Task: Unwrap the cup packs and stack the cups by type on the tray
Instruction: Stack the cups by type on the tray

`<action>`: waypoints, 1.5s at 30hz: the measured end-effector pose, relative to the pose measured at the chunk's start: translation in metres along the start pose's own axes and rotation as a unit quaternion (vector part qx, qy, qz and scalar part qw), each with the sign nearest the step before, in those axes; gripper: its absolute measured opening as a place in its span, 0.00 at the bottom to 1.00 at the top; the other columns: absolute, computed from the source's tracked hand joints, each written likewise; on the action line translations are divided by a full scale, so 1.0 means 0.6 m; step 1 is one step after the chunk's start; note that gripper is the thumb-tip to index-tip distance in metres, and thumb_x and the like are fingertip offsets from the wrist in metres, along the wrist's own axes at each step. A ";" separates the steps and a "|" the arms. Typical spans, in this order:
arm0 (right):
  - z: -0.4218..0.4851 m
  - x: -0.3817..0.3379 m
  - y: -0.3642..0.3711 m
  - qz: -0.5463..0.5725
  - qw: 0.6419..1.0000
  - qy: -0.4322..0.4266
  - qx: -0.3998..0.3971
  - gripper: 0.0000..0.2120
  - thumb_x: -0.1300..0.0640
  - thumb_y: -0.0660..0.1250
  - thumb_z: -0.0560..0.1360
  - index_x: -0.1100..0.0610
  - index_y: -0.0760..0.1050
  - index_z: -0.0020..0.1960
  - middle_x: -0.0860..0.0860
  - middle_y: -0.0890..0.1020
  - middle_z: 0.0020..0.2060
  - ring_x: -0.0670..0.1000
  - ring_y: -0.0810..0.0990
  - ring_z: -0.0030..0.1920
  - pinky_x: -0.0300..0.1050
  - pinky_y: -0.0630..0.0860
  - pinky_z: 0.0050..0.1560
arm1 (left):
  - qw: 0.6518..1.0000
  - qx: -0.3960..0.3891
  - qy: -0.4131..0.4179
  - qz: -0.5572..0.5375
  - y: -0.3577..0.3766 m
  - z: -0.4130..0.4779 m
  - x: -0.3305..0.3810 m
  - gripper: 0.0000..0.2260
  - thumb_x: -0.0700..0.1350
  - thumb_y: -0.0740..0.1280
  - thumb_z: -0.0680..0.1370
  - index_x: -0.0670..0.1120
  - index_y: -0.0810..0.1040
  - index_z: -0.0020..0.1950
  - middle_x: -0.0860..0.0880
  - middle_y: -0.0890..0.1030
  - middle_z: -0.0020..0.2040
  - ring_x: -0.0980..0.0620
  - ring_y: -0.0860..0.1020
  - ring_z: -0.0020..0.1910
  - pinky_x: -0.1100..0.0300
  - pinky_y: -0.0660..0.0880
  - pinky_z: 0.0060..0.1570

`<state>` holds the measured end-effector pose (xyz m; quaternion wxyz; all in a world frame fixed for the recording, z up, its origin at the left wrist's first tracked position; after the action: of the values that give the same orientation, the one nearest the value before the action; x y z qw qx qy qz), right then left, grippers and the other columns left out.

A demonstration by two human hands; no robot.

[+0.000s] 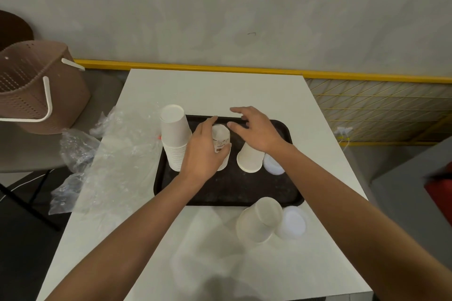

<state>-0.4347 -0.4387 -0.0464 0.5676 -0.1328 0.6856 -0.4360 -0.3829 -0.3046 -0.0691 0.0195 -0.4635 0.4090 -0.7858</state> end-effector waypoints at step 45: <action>-0.281 0.072 0.007 0.028 0.992 0.004 -0.123 0.27 0.56 0.78 0.62 0.51 0.73 0.58 0.48 0.79 0.55 0.49 0.77 0.56 0.55 0.75 0.60 | 0.989 -0.117 -0.083 -0.028 0.122 -0.244 0.050 0.32 0.52 0.78 0.65 0.48 0.71 0.65 0.51 0.78 0.60 0.51 0.77 0.57 0.58 0.73 0.55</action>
<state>-0.5982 -0.3900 -0.0824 0.5558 -0.1811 0.7400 -0.3328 -0.5345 -0.2743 -0.1306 -0.0226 -0.5374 0.4819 -0.6917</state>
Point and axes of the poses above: each hand's wrist, its own z-axis towards the middle knuckle, its own y-axis out of the palm, x = y × z, the point moved 5 cm from there along z, towards the middle knuckle
